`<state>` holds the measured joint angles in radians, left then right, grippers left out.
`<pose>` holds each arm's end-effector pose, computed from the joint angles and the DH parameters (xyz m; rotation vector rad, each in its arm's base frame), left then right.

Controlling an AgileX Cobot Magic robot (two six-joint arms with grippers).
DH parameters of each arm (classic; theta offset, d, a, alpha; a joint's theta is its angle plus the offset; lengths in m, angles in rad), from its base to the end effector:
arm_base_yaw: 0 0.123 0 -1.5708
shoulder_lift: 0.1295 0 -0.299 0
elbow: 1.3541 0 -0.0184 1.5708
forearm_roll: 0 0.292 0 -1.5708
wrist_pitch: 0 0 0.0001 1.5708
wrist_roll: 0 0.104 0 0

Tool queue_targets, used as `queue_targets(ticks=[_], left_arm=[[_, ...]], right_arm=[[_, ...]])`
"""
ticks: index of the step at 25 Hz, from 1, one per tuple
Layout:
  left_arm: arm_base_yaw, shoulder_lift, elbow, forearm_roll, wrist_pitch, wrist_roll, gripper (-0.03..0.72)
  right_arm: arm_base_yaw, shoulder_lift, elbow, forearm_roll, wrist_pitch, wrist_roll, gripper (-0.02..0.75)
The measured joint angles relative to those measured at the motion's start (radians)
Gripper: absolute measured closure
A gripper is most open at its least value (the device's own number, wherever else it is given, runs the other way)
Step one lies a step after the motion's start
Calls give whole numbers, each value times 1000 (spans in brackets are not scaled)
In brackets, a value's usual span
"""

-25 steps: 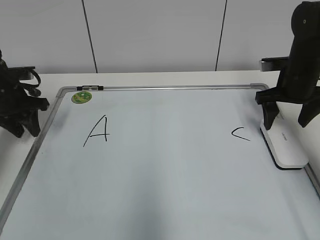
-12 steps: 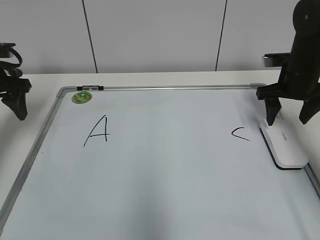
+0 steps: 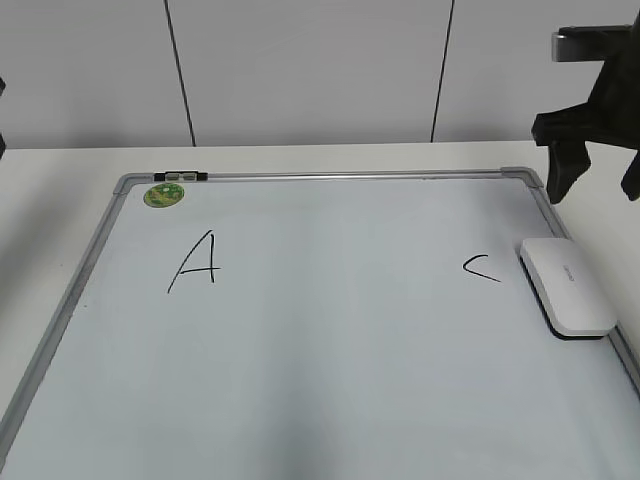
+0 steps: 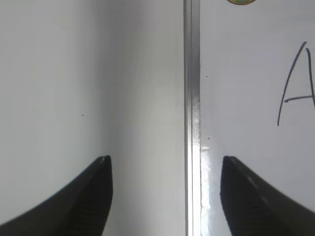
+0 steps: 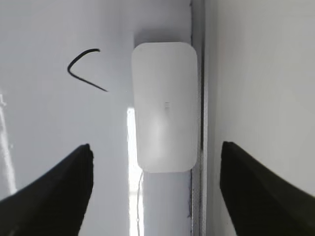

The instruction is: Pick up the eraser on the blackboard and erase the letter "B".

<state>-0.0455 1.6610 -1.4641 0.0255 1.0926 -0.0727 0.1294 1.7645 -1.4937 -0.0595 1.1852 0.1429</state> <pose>0.3945 -0.0156 0.3041 -0.0273 2.7722 0.0038 0.4036 0.0467 0.2696 -0.0048 2.9335 -0.0431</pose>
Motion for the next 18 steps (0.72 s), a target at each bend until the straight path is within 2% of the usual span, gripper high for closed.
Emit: queue_targets(ticks=[3, 7, 12, 18], left_arm=[[-12, -91, 92, 0, 3, 0, 177], [-25, -259, 283, 2, -51, 0, 178], [-26, -505, 515, 2, -78, 0, 186], [-26, -803, 705, 12, -82, 0, 189]], right_arm=[[45, -88, 87, -8, -52, 9, 146], [100, -219, 219, -10, -131, 23, 146], [117, -380, 374, -12, -181, 30, 146], [118, -589, 594, -12, -201, 32, 146]])
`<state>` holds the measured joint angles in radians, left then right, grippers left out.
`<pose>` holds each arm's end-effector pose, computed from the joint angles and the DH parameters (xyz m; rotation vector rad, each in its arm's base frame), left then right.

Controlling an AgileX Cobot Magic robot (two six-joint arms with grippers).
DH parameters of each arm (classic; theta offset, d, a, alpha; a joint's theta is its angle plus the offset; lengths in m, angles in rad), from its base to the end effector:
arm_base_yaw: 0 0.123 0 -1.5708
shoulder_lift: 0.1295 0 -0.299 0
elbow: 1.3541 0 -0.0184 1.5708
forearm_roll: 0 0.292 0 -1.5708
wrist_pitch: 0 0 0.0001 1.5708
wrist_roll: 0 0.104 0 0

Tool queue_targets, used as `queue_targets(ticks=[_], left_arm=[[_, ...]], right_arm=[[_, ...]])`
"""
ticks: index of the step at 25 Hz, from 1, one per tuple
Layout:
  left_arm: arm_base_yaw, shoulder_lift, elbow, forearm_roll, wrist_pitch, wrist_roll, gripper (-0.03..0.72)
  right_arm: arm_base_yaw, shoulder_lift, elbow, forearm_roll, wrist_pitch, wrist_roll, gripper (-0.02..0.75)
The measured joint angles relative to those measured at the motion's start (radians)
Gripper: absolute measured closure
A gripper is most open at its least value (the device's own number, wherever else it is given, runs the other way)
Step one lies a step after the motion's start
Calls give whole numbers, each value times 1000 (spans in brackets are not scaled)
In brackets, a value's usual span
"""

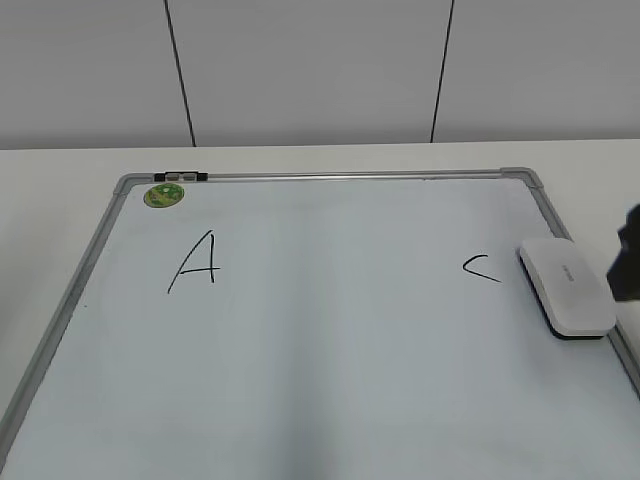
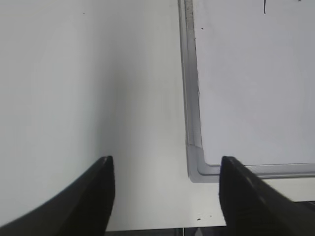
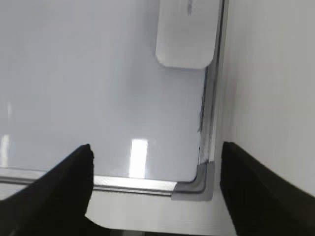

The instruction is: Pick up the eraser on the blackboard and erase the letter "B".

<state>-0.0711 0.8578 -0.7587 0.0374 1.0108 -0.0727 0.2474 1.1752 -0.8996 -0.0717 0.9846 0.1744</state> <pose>0.1813 -0.0096 0.2987 0.0121 2.5923 -0.0042 0.2457 0.0557 0.2792 -0.1377 2.7352 0.0248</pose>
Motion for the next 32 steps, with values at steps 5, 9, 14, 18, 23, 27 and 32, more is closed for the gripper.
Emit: queue_targets(ticks=[5, 9, 14, 18, 23, 27, 32], left_arm=[[0, -224, 126, 2, 6, 0, 189], [0, -349, 202, 2, 19, 0, 190], [-14, -417, 225, 2, 60, -1, 190], [-31, -445, 225, 2, 87, -1, 193], [-32, -473, 237, 2, 83, -1, 196], [-32, -473, 237, 2, 83, -1, 197], [-49, -473, 238, 2, 83, -2, 198]], right_arm=[[0, -196, 181, -2, -13, 0, 146], [0, -359, 292, -2, -5, 0, 146], [0, -553, 332, -21, 98, 0, 146], [0, -692, 332, -64, 165, 0, 146], [0, -805, 332, -92, 179, 0, 146], [0, -820, 337, -104, 154, 0, 146], [0, -820, 375, -104, 130, -5, 146]])
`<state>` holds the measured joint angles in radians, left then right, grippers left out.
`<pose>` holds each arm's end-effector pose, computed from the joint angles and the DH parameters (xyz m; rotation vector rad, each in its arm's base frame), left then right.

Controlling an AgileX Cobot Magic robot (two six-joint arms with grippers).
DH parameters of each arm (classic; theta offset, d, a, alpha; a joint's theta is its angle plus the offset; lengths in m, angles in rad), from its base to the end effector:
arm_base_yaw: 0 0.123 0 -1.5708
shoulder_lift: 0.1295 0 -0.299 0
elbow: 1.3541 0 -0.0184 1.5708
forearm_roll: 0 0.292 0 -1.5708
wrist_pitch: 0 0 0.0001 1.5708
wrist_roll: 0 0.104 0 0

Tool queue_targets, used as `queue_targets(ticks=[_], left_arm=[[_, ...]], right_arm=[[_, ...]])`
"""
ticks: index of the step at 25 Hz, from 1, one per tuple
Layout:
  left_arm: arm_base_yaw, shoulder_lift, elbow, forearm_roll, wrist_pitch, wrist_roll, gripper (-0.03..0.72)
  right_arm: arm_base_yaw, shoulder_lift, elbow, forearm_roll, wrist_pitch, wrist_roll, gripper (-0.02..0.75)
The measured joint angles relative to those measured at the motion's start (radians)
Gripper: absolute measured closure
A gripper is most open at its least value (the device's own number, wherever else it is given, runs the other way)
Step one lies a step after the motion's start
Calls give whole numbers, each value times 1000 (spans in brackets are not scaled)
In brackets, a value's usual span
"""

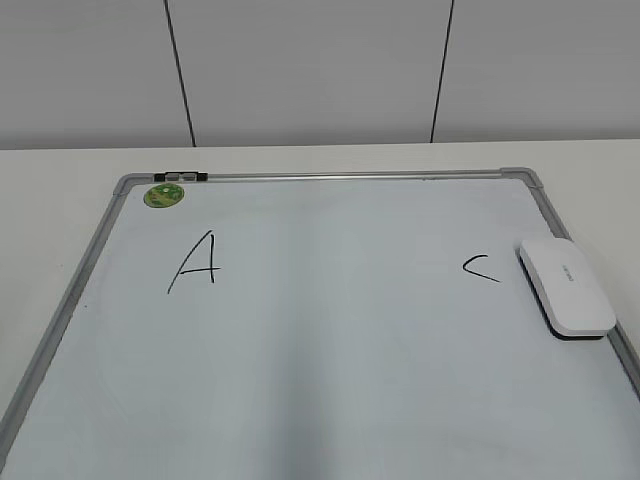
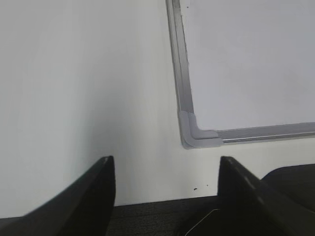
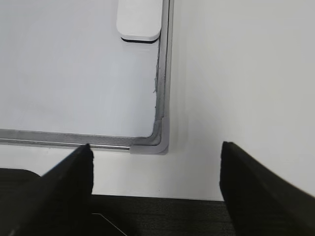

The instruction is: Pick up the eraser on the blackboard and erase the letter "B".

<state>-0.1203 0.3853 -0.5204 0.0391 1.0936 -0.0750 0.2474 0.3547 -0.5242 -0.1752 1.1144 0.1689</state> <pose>0.0872 -0.0069 0.2730 0.0617 2.4406 -0.0367 0.0823 0.0040 0.2768 -0.1170 2.4059 -0.0344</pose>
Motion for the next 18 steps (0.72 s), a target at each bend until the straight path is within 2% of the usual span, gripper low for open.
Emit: queue_targets(ticks=[18], left_arm=[[-9, -4, 0, 0, 0, 0, 207]], right_arm=[[0, 0, 2, 29, -6, -57, 146]])
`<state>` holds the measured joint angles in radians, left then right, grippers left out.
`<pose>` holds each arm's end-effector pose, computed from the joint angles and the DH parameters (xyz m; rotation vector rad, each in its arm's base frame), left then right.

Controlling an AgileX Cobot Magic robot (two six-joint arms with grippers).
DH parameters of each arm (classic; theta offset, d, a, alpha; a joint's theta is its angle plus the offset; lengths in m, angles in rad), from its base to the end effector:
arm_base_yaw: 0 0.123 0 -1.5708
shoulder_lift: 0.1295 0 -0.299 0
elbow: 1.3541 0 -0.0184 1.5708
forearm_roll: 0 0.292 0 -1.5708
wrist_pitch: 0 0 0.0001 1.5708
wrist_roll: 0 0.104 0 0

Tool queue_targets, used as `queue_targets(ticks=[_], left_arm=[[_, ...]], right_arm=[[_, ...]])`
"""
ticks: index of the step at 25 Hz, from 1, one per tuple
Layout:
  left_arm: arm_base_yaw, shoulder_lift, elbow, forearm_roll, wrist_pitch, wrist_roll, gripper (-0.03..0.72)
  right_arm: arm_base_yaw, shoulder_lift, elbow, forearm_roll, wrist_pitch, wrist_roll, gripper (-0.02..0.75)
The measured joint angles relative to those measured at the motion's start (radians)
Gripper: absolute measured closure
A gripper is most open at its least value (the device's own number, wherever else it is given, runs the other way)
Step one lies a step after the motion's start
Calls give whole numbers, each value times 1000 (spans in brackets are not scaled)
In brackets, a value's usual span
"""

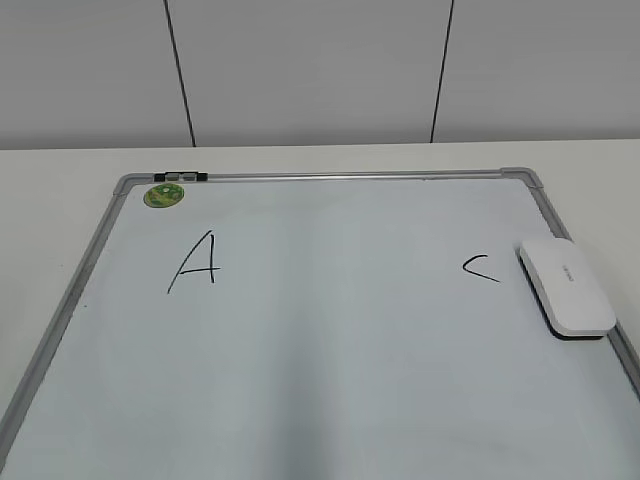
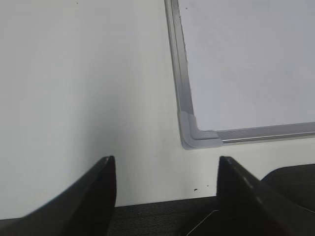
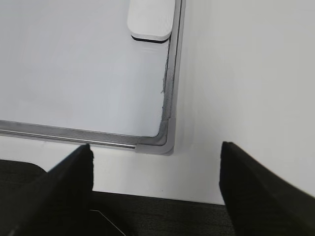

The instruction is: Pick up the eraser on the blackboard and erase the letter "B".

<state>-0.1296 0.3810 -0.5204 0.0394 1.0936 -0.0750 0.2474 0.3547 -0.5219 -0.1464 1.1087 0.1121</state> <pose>0.0865 -0.0076 0.2733 0.0729 2.4361 -0.0409 0.0822 0.0067 0.2759 -0.1825 2.4043 -0.0234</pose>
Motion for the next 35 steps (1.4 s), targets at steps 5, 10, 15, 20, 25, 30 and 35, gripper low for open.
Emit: queue_targets(ticks=[5, 10, 15, 20, 25, 30, 35], left_arm=[[0, 0, 0, -7, 0, 0, 213], [0, 0, 0, -76, 0, 0, 227], [0, 0, 0, -80, 0, 0, 228], [0, 0, 0, -80, 0, 0, 228], [0, -50, 0, -80, 0, 0, 245], [0, -162, 0, -80, 0, 0, 249], [0, -266, 0, -82, 0, 0, 249]], right_arm=[[0, 0, 0, 1, 0, -2, 146], [0, 0, 0, 5, 2, -2, 146], [0, 0, 0, 5, 3, -4, 146], [0, 0, 0, 5, 3, -4, 147], [0, -4, 0, 3, 3, -4, 147], [-20, -70, 0, 1, 6, -4, 147], [-104, -177, 0, -1, 8, -4, 147]])
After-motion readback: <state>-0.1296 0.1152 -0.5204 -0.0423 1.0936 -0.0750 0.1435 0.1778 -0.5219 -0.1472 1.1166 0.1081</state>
